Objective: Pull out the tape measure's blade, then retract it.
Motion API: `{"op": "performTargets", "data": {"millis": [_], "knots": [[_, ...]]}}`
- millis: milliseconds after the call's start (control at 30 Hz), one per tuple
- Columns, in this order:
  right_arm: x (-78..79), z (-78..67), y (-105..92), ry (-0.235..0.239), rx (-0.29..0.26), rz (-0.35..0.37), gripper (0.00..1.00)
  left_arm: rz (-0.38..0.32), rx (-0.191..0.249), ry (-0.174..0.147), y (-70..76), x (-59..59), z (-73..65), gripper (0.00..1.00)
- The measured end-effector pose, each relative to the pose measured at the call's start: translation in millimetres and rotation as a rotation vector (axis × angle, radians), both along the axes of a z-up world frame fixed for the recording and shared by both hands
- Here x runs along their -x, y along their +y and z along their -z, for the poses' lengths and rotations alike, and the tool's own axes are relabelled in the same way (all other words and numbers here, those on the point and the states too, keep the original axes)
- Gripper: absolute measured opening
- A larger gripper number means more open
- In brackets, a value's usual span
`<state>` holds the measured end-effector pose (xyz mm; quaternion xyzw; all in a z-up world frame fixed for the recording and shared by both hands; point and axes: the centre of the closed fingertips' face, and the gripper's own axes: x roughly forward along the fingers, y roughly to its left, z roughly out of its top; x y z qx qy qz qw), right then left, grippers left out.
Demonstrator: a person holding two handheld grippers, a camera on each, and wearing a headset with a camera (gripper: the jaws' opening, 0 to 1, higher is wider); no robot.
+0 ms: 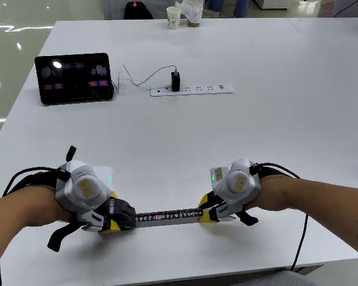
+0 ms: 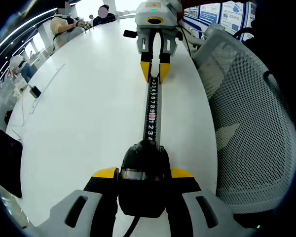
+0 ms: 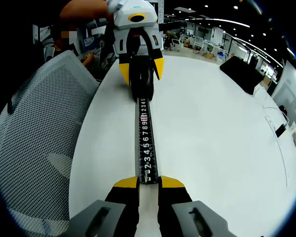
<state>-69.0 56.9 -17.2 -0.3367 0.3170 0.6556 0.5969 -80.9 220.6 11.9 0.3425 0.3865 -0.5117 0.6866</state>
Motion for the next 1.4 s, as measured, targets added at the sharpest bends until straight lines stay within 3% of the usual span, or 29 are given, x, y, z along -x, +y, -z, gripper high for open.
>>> {"op": "performTargets", "data": {"millis": [300, 1400], "knots": [[-0.8, -1.8, -5.3, 0.000, 0.001, 0.003, 0.10, 0.001, 0.003, -0.012, 0.3, -0.1, -0.8, 0.32], [-3.7, -1.4, -24.1, 0.009, 0.014, 0.012, 0.10, -0.001, 0.004, -0.009, 0.1, -0.5, 0.7, 0.32]]}}
